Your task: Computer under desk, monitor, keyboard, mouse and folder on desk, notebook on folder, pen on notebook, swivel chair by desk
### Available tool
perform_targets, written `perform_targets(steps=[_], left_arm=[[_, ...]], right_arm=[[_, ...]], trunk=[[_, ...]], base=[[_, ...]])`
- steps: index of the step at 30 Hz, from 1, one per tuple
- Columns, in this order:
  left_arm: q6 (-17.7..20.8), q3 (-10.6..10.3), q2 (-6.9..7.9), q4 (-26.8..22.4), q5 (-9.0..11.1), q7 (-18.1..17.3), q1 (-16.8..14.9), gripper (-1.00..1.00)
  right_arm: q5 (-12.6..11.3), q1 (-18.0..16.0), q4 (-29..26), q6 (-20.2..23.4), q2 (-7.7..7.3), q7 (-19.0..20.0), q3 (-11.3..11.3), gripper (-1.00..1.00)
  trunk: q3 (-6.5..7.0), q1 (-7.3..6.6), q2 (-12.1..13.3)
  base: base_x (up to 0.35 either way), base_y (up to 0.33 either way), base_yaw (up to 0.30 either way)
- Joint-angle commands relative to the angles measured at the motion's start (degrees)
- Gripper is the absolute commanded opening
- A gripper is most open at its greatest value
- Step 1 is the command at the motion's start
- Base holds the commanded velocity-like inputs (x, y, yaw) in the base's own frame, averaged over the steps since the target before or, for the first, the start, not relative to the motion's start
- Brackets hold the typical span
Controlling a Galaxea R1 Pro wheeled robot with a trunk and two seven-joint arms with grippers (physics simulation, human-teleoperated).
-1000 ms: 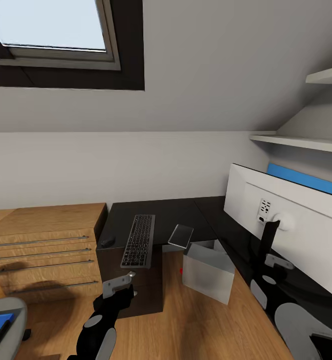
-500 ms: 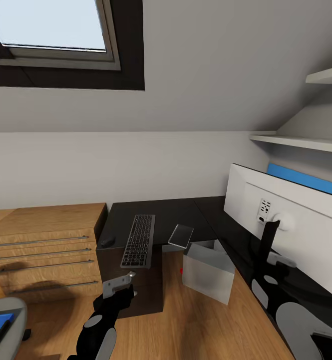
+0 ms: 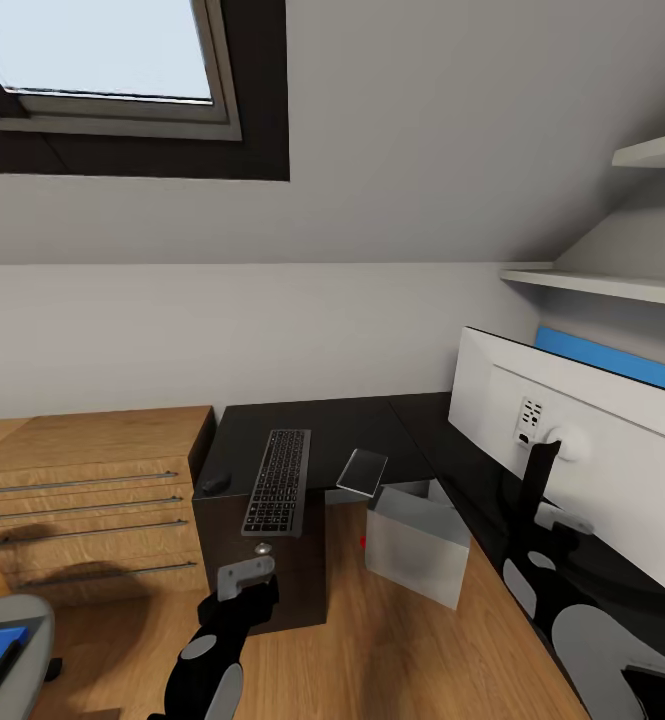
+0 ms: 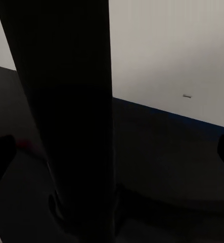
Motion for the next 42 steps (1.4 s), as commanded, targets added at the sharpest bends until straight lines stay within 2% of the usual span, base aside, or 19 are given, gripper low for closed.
perform_targets(steps=[1, 34, 42], left_arm=[[0.11, -0.1, 0.02, -0.07, 0.6, 0.55, -0.05, 1.0], [0.03, -0.4, 0.01, 1.14, 0.52, 0.69, -0.05, 1.0], [0.03, -0.42, 0.02, 1.2, 0.51, 0.59, -0.04, 1.0]], right_arm=[[-0.53, -0.05, 0.06, -0.36, 0.0, 0.06, 0.13, 1.0], [-0.16, -0.05, 0.12, -0.38, -0.06, 0.06, 0.23, 1.0], [-0.08, -0.05, 0.12, -0.38, -0.07, 0.06, 0.31, 1.0]], trunk=[[-0.07, 0.0, -0.05], [-0.07, 0.0, -0.05], [-0.07, 0.0, -0.05]], base=[[0.0, 0.0, 0.0], [0.028, 0.007, 0.0], [0.119, 0.0, 0.0]])
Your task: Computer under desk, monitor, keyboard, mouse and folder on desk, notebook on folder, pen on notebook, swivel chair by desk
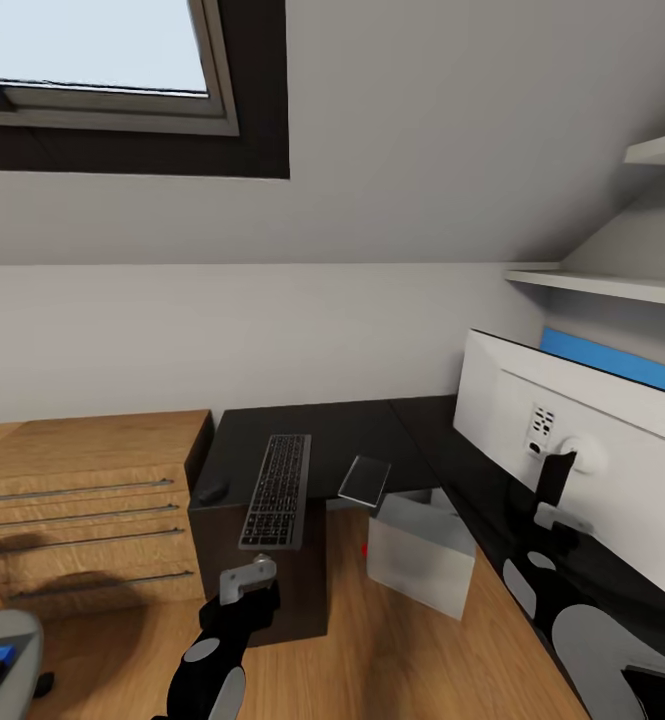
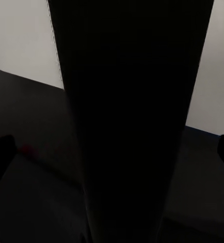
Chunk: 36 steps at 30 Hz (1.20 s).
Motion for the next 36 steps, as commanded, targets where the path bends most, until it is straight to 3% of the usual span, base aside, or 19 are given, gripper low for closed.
perform_targets(steps=[1, 36], left_arm=[[0.11, -0.1, 0.0, -0.06, 0.6, 0.55, -0.05, 1.0], [-0.03, -0.84, 0.01, 1.25, 0.6, 0.64, -0.05, 1.0]], right_arm=[[-0.5, -0.05, 0.05, -0.35, -0.01, 0.06, 0.11, 1.0], [-0.5, -0.05, 0.03, -0.26, -0.01, 0.06, 0.17, 1.0]], trunk=[[-0.07, 0.01, -0.04], [-0.07, 0.01, -0.04]], base=[[0.049, 0.0, 0.0], [0.003, -0.015, 0.0]])
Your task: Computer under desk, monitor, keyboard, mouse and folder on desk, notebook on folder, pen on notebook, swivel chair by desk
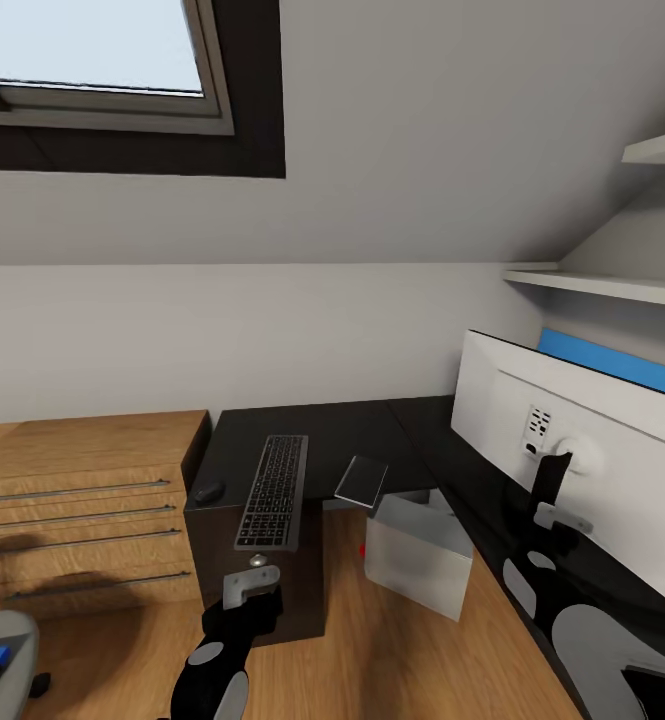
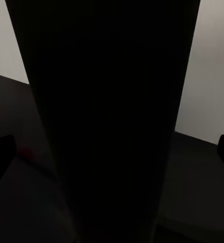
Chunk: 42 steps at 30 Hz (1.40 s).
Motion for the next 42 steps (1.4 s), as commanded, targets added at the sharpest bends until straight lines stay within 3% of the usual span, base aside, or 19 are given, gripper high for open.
perform_targets(steps=[1, 2, 38, 42], left_arm=[[0.11, -0.09, 0.02, -0.07, 0.6, 0.54, -0.05, 1.0], [0.1, -0.09, 0.02, -0.08, 0.6, 0.54, -0.05, 1.0], [0.09, -0.1, 0.02, 0.1, 0.6, 0.54, -0.05, 1.0], [0.15, -0.11, 0.02, 0.14, 0.6, 0.54, -0.05, 1.0]], right_arm=[[-0.49, -0.05, 0.06, -0.35, -0.01, 0.06, 0.11, 1.0], [-0.47, -0.05, 0.06, -0.35, -0.01, 0.06, 0.12, -1.0], [-0.59, -0.05, -0.37, -0.06, 0.13, 0.06, -0.03, -1.0], [-0.59, -0.05, -0.35, -0.05, 0.17, 0.02, -0.03, -1.0]], trunk=[[-0.07, 0.0, -0.05], [-0.07, 0.0, -0.05], [-0.07, 0.0, -0.05], [-0.07, 0.0, -0.05]], base=[[0.0, 0.0, 0.0], [0.0, 0.0, 0.0], [0.0, 0.0, 0.0], [-0.266, 0.0, 0.0]])
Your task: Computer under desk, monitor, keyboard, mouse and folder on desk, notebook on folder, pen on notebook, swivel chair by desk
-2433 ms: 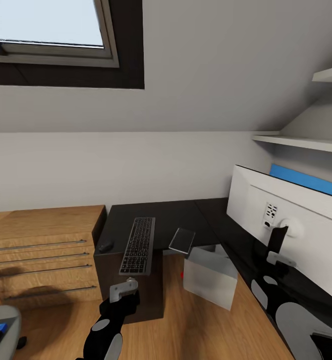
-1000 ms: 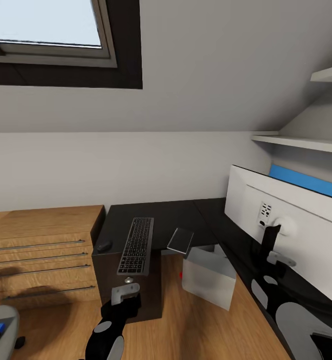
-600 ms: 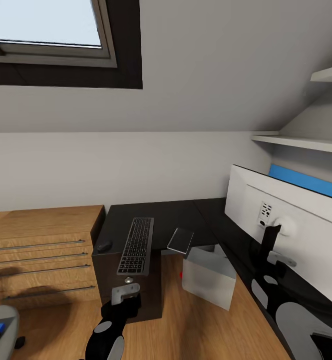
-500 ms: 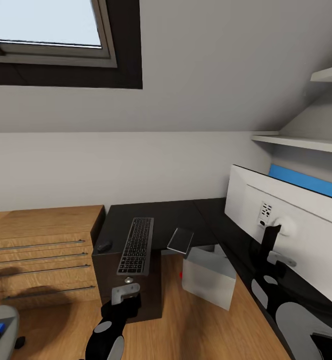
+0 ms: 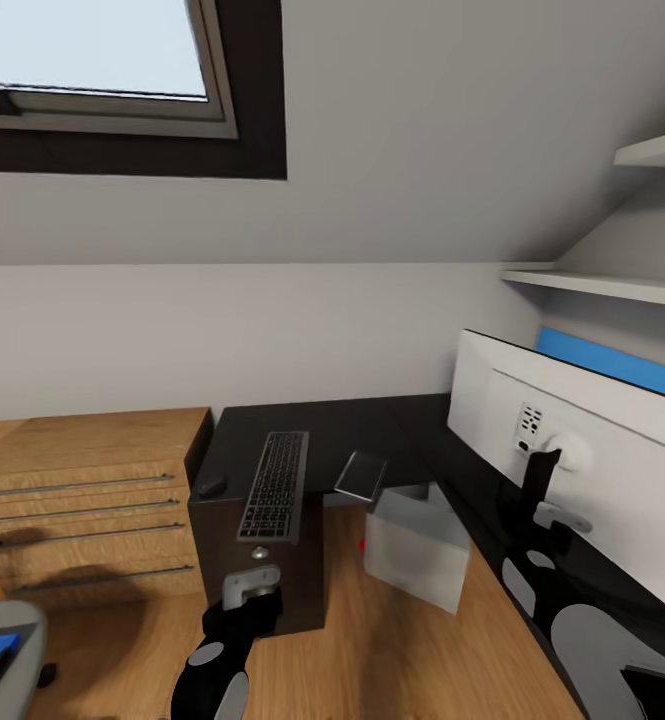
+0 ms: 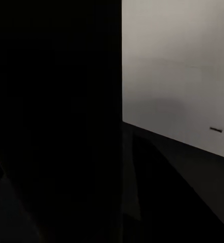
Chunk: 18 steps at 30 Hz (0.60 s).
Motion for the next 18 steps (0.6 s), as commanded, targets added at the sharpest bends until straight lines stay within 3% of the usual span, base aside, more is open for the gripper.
perform_targets(steps=[1, 9, 18], left_arm=[[0.12, -0.09, 0.02, -0.07, 0.6, 0.54, -0.05, 1.0], [0.12, -0.08, 0.1, -0.12, 0.6, 0.62, -0.05, 1.0], [0.13, -0.1, 0.06, -0.12, 0.54, 0.62, -0.05, 1.0]], right_arm=[[-0.59, -0.06, 0.02, -0.45, -0.02, -0.01, 0.2, -1.0], [-0.59, -0.06, 0.01, -0.43, -0.01, 0.02, 0.27, -1.0], [-0.59, -0.06, 0.01, -0.39, -0.01, -0.11, 0.28, -1.0]], trunk=[[-0.07, -0.03, -0.05], [-0.07, -0.03, -0.05], [-0.07, -0.03, -0.05]], base=[[-0.316, 0.0, 0.0], [-0.331, -0.001, 0.0], [-0.329, -0.117, 0.0]])
